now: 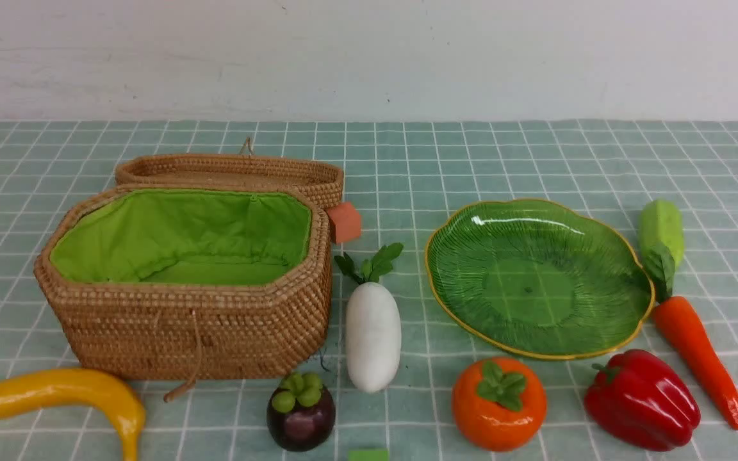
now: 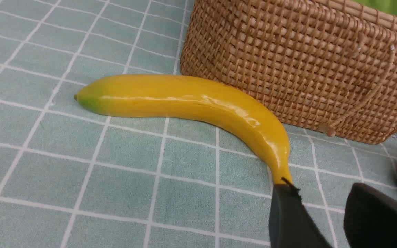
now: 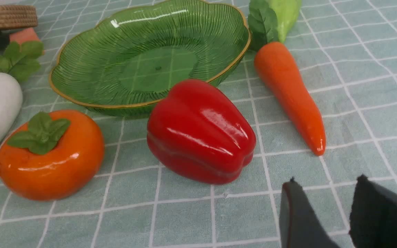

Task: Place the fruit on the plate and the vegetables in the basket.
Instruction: Use the left arm to grab a banana and put it into the right plate

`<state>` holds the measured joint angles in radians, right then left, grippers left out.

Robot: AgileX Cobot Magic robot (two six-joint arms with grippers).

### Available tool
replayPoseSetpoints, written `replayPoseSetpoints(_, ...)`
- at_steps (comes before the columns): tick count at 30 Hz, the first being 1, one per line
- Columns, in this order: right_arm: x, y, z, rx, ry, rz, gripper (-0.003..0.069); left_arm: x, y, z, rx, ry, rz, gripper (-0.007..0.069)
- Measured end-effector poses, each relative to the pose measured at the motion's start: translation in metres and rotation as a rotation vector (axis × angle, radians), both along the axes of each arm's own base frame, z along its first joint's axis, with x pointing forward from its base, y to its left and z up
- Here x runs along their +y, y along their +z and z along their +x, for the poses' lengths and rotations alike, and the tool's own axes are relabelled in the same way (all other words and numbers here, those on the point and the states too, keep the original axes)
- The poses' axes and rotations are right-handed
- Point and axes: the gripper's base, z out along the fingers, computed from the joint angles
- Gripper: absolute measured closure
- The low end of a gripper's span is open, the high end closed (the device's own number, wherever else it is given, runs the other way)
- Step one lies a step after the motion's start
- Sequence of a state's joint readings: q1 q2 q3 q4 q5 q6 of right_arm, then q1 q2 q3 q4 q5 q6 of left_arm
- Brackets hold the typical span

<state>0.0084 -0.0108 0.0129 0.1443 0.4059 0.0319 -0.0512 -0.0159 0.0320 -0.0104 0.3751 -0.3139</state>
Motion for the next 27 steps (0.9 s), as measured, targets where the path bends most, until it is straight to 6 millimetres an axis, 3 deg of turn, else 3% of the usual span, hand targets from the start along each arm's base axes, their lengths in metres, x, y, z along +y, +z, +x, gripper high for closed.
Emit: replayPoseSetpoints(27,0.0,0.0,0.0,0.0,0.0,0.0,0.0418,0.0,0.002,0.0006,-0.023,0.002,-0.007,0.0387)
